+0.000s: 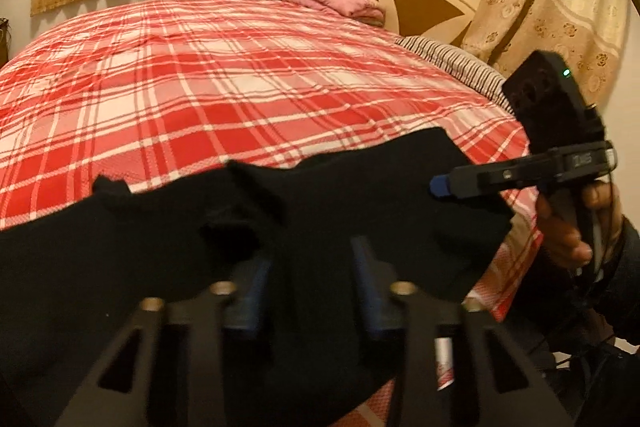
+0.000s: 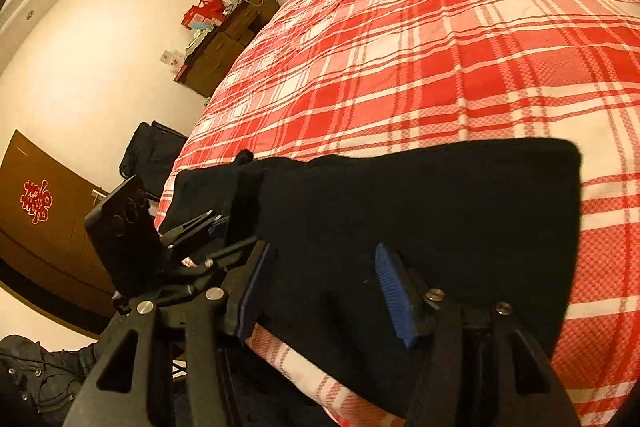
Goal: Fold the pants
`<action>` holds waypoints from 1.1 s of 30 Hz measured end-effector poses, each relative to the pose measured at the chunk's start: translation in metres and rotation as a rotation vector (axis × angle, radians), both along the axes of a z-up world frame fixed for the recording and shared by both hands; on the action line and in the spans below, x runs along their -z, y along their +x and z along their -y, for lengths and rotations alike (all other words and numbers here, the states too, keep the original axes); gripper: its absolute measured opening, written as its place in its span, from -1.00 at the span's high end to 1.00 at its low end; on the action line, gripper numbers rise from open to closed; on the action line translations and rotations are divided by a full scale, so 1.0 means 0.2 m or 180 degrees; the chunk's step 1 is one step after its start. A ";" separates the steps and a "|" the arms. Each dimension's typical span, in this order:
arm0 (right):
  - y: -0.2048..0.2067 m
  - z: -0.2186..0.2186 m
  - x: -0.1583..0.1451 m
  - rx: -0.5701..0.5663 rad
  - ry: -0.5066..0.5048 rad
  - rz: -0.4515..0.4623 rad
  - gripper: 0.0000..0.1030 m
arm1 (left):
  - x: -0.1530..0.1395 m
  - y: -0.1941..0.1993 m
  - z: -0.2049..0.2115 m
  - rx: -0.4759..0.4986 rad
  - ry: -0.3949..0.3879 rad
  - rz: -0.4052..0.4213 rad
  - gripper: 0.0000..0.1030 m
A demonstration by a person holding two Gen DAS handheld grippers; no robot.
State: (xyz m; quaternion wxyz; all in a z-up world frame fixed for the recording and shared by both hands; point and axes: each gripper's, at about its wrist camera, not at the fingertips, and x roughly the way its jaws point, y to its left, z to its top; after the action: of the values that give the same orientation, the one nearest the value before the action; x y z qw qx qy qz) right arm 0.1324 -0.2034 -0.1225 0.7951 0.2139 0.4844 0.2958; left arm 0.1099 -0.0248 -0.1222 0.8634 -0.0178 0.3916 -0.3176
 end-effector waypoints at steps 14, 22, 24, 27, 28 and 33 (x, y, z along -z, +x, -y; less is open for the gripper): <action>-0.02 0.20 -0.07 0.0418 -0.0536 0.0228 -0.08 | 0.00 0.00 -0.09 -0.0069 -0.0031 -0.0043 0.70; -0.06 0.22 -0.11 0.0515 -0.0671 0.0408 -0.08 | -0.03 -0.01 -0.13 -0.0052 -0.0050 0.0029 0.85; -0.07 0.21 -0.14 0.0461 -0.0693 0.0514 -0.08 | -0.05 -0.02 -0.15 -0.0070 -0.0071 0.0073 0.85; -0.06 0.17 -0.11 0.0336 -0.0763 0.0463 -0.08 | -0.07 -0.02 -0.16 -0.0069 -0.0073 0.0115 0.85; -0.06 0.17 -0.08 0.0336 -0.0795 0.0421 -0.08 | -0.05 -0.02 -0.15 -0.0066 -0.0041 0.0103 0.85; -0.06 0.18 -0.02 0.0341 -0.0827 0.0325 -0.09 | 0.03 -0.02 -0.12 -0.0075 0.0065 -0.0040 0.84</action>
State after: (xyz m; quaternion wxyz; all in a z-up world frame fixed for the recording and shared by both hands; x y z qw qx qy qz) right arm 0.1196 -0.2400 -0.1176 0.8543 0.1193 0.4654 0.1983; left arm 0.1065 -0.0007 -0.1291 0.8647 -0.0156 0.4001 -0.3033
